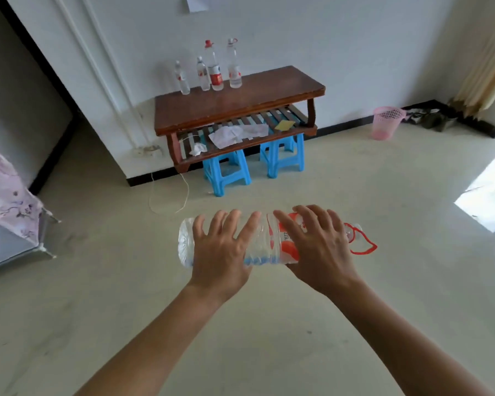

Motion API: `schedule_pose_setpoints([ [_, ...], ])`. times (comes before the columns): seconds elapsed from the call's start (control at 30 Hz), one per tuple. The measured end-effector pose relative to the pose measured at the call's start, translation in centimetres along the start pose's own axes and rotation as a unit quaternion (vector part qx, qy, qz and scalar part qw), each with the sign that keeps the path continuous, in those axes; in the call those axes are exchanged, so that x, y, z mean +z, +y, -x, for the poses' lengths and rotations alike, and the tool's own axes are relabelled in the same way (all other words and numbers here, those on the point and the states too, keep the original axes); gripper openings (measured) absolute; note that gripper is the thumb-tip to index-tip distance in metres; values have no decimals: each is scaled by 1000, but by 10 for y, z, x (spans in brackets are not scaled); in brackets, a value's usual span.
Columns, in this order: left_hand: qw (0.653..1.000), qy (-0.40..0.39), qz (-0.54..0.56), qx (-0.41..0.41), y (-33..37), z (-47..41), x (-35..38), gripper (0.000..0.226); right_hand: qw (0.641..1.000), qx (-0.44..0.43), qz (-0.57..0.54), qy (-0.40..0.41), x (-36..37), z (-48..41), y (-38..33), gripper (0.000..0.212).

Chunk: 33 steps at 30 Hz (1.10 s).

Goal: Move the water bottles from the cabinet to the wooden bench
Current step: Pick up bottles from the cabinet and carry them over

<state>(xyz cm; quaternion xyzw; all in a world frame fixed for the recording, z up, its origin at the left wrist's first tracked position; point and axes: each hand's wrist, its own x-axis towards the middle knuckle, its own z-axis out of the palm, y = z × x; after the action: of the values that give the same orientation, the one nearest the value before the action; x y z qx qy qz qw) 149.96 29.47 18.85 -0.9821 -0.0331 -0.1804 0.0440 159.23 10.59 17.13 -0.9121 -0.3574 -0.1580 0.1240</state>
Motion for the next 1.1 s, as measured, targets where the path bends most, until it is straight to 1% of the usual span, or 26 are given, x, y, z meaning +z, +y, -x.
schedule_pose_setpoints([
  [0.1, 999, 9, 2, 43, 20, -90, 35, 99, 999, 34, 10, -1, 16, -44, 69, 99],
  [0.17, 998, 18, -3, 54, 31, -145, 58, 100, 999, 42, 18, 5, 29, -78, 114, 99],
  [0.3, 999, 13, -13, 34, 42, -252, 104, 101, 999, 33, 28, -13, 56, -165, 199, 103],
  [0.37, 999, 27, -19, 25, 40, -304, 118, 100, 999, 20, 21, -25, 63, -214, 234, 106],
  [0.43, 999, 36, -23, 13, 33, -344, 123, 100, 1000, 0, 18, -13, 64, -258, 255, 107],
  [0.53, 998, 50, -27, -12, 16, -401, 129, 96, 1000, -20, 8, -22, 70, -322, 279, 106],
  [0.6, 998, 55, -36, -21, 4, -431, 137, 93, 999, -38, 11, -13, 79, -359, 291, 106],
  [0.67, 997, 61, -40, -34, -11, -464, 155, 92, 998, -57, 8, 0, 97, -400, 306, 108],
  [0.73, 997, 47, -43, -51, -28, -495, 175, 93, 997, -72, 12, -11, 120, -441, 316, 108],
  [0.9, 997, 26, -29, -66, -87, -579, 237, 101, 996, -75, 11, -51, 180, -543, 335, 113],
  [0.97, 997, 23, -12, -72, -116, -630, 263, 102, 995, -80, 18, -59, 199, -603, 348, 114],
  [1.1, 997, 59, -5, -49, -154, -728, 296, 95, 997, -55, 35, -35, 222, -693, 381, 113],
])
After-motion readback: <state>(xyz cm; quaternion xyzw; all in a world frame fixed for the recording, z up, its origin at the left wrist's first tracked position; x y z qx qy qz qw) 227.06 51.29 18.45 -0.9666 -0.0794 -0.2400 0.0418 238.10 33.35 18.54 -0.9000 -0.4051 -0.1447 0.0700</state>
